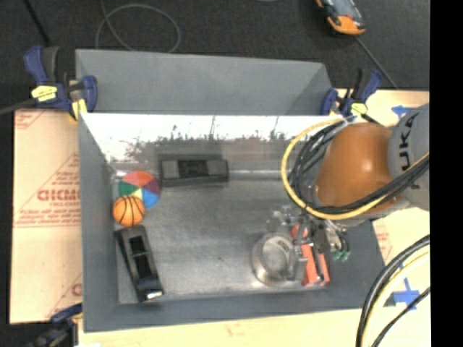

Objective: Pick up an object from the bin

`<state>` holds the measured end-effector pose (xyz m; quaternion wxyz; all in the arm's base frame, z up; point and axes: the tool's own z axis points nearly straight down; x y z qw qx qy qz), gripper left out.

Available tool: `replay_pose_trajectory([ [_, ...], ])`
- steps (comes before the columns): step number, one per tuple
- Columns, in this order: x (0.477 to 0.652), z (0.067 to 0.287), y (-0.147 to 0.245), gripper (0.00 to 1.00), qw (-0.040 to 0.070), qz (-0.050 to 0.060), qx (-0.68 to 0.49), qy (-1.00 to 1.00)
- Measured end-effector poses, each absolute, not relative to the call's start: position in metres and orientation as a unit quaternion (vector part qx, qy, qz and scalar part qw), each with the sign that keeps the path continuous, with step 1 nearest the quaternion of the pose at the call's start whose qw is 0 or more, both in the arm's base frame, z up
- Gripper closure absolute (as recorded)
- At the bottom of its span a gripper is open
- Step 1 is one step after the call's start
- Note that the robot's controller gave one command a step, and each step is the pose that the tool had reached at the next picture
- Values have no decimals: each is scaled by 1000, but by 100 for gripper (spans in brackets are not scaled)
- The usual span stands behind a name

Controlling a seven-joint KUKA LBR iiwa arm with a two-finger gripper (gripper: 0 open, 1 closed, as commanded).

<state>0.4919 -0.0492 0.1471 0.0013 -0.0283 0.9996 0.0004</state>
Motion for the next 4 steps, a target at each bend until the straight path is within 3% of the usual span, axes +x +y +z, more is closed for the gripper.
replay_pose_trajectory([
  [1,485,135,-53,0,1,0,-123,992],
  [2,475,92,-43,100,4,0,-80,997],
  [3,475,92,-43,100,4,0,-80,997],
  [4,493,114,-49,100,0,0,-60,998],
])
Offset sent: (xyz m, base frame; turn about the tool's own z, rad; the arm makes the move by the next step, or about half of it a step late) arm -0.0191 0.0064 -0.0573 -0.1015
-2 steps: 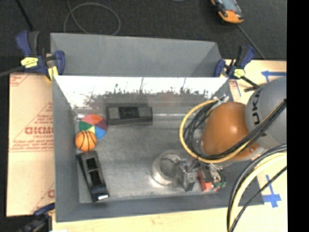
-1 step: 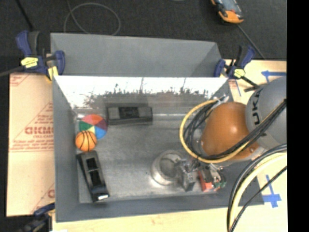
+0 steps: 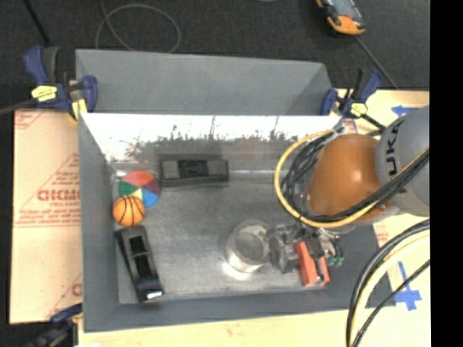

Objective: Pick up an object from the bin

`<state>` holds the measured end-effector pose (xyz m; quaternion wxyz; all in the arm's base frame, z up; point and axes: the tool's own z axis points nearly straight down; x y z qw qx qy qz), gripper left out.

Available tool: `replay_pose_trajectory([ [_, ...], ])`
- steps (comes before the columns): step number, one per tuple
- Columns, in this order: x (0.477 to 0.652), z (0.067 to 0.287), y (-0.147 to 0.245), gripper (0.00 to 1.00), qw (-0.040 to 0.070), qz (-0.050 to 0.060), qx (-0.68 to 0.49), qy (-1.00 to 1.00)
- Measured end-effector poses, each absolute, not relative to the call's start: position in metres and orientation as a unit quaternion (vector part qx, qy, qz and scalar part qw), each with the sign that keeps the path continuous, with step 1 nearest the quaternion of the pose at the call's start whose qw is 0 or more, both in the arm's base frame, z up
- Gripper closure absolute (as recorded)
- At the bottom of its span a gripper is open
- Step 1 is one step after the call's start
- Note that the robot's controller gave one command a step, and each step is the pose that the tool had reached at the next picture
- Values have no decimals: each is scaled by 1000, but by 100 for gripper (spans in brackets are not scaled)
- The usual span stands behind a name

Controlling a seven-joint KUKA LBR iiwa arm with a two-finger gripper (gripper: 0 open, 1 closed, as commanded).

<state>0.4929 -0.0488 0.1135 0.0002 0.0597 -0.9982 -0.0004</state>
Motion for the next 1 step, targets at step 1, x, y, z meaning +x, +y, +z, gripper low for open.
replay_pose_trajectory([
  [1,495,126,-38,0,-1,0,38,-999],
])
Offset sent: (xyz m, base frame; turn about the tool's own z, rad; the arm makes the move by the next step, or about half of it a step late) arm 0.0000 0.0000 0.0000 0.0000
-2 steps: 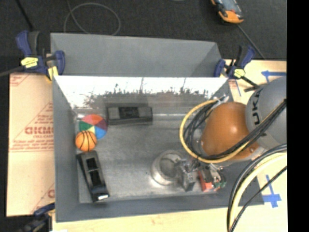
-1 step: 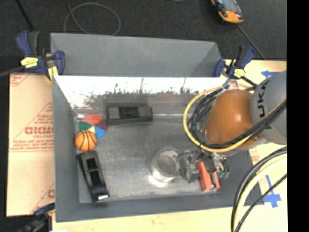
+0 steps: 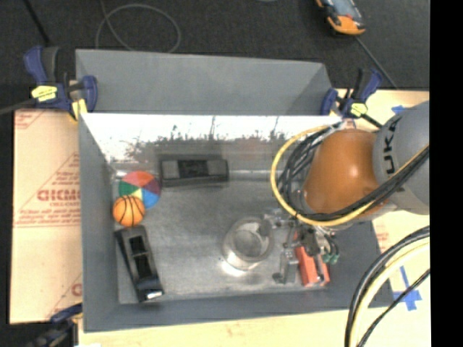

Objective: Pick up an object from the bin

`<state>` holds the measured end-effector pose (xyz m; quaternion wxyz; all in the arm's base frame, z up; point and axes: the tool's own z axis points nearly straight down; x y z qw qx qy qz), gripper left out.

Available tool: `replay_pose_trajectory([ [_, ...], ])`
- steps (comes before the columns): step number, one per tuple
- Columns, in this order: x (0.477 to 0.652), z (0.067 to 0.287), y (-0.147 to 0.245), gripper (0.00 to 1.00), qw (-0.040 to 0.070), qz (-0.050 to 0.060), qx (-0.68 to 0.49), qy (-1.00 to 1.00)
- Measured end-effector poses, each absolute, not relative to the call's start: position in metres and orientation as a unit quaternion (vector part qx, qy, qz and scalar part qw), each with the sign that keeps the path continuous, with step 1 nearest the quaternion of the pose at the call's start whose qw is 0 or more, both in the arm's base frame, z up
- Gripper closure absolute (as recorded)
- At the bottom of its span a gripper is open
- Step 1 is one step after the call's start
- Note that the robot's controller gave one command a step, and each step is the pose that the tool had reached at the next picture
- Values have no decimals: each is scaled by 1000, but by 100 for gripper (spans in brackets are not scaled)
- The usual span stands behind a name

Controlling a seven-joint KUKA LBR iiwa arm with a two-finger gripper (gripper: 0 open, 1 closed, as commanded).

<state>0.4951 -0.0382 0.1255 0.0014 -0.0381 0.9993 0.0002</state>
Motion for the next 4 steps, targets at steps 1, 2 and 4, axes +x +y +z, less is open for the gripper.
replay_pose_trajectory([
  [1,495,126,-38,0,1,0,-38,999],
  [2,484,102,-18,0,2,1,-40,999],
  [4,494,70,-9,100,1,0,4,1000],
])
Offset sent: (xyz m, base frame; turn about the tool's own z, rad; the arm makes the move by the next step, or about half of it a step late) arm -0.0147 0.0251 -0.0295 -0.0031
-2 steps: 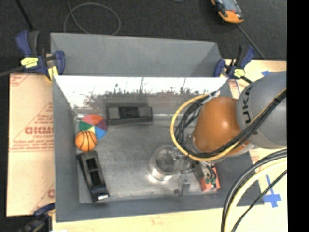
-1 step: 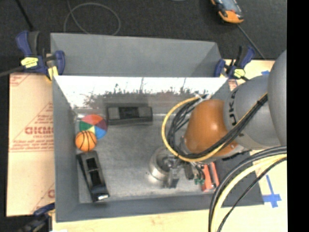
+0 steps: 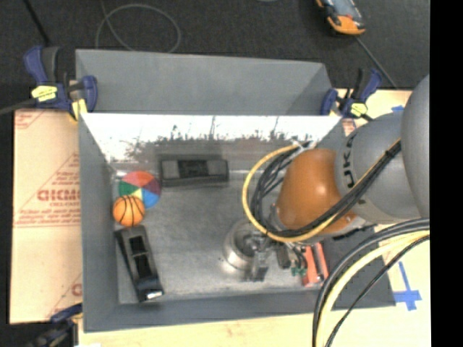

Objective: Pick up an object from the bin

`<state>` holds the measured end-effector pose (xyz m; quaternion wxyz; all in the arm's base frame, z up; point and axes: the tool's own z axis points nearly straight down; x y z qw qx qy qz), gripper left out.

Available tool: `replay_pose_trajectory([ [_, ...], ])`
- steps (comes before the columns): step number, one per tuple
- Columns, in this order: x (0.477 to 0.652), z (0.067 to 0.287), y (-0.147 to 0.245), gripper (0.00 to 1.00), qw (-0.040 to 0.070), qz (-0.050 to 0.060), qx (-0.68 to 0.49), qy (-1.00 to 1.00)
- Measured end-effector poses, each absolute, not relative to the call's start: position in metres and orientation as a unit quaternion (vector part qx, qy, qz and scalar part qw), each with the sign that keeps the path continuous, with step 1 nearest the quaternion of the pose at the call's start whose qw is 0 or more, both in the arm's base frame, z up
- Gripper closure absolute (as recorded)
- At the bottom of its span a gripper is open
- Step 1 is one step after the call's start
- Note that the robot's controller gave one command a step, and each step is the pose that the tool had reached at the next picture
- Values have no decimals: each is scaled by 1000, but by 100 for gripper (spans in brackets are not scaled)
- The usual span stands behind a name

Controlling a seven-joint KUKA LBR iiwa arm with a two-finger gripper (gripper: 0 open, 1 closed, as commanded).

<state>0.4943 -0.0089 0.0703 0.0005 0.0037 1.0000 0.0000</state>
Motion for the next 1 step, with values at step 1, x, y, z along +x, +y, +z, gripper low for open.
replay_pose_trajectory([
  [1,510,244,-1,100,5,0,14,1000],
])
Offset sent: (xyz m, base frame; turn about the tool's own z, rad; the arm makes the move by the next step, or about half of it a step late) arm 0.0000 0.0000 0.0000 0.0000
